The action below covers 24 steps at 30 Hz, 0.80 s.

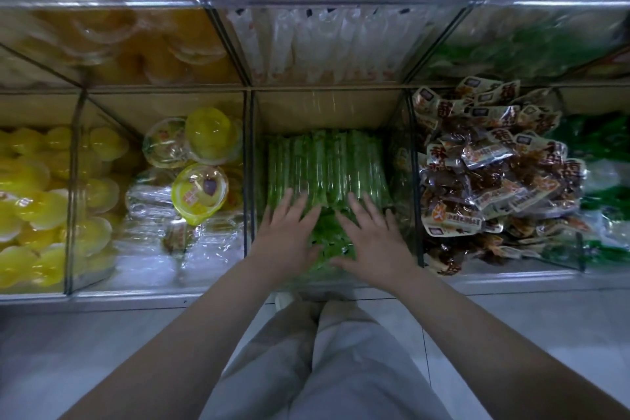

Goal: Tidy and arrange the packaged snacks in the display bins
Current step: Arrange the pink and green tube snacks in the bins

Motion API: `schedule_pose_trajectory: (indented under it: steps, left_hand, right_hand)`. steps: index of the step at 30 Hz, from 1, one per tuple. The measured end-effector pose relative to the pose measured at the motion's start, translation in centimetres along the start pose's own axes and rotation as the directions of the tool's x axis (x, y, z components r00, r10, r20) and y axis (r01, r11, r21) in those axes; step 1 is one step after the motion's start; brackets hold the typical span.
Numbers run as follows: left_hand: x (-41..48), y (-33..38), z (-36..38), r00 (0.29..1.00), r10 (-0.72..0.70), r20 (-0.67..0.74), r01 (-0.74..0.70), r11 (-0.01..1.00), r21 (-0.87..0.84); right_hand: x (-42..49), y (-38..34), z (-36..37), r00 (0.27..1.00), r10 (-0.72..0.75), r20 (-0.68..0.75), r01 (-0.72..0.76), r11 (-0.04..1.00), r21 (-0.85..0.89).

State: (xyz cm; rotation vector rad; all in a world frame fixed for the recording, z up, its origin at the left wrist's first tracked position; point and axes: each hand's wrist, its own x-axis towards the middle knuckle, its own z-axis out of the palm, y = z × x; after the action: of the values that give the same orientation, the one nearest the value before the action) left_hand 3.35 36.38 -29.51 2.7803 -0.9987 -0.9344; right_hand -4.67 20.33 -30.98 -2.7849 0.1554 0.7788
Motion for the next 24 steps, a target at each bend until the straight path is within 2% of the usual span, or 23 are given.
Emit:
schedule_pose_trajectory:
  steps: [2,3,4,6,8,9,11,12,14,16,22,24]
  left_hand:
    - [-0.3,0.2,0.4,0.998,0.008,0.058,-0.015,0.991,0.132]
    - [-0.4,0.4,0.2,0.998,0.001,0.062,-0.008,0.995,0.103]
    - [-0.4,0.4,-0.2,0.999,-0.006,0.054,0.006,1.0,0.012]
    - [-0.6,0.8,-1.6,1.0,-0.019,0.012,0.022,0.963,-0.268]
    - [-1.5,1.6,-3.4,0.999,-0.019,-0.044,-0.008,0.835,-0.551]
    - [-2.1,2.2,-4.3,0.997,-0.034,-0.062,-0.018,0.728,-0.685]
    - [-3.2,3.3,-5.7,0.992,-0.101,-0.075,-0.014,0.502,-0.865]
    - [-3.6,3.8,-6.2,0.988,-0.13,-0.08,-0.022,0.402,-0.915]
    - [-4.1,4.6,-7.0,0.982,-0.149,-0.117,-0.08,0.231,-0.97]
    - [-4.5,5.2,-7.9,0.975,-0.151,-0.164,-0.145,0.124,-0.982]
    - [-5.9,6.8,-13.0,0.926,-0.187,-0.327,-0.338,-0.029,-0.941]
    - [-6.3,7.1,-14.9,0.908,-0.189,-0.375,-0.391,-0.054,-0.919]
  right_hand:
    - [0.1,0.1,-0.7,0.999,0.013,0.038,-0.012,0.999,-0.035]
    - [0.1,0.1,-1.1,0.999,0.013,0.043,-0.012,1.0,-0.017]
    - [0.1,0.0,-1.5,0.999,0.011,0.04,-0.012,0.999,0.043]
    - [-0.5,-0.2,-2.4,1.0,0.0,-0.02,0.006,0.949,0.315]
    - [-1.6,-0.5,-3.6,0.992,0.041,-0.119,0.038,0.801,0.597]
    - [-2.2,-0.7,-4.5,0.985,0.084,-0.147,0.045,0.707,0.706]
    - [-3.0,-1.2,-6.3,0.973,0.156,-0.169,0.068,0.509,0.858]
    - [-3.2,-1.5,-7.1,0.968,0.171,-0.184,0.09,0.449,0.889]
    - [-3.4,-2.1,-8.7,0.959,0.172,-0.227,0.143,0.399,0.906]
    - [-3.8,-2.5,-10.1,0.949,0.162,-0.269,0.195,0.367,0.91]
    - [-5.5,-3.2,-14.8,0.91,0.164,-0.381,0.342,0.224,0.913]
    - [-6.0,-3.2,-16.6,0.89,0.158,-0.428,0.392,0.214,0.895]
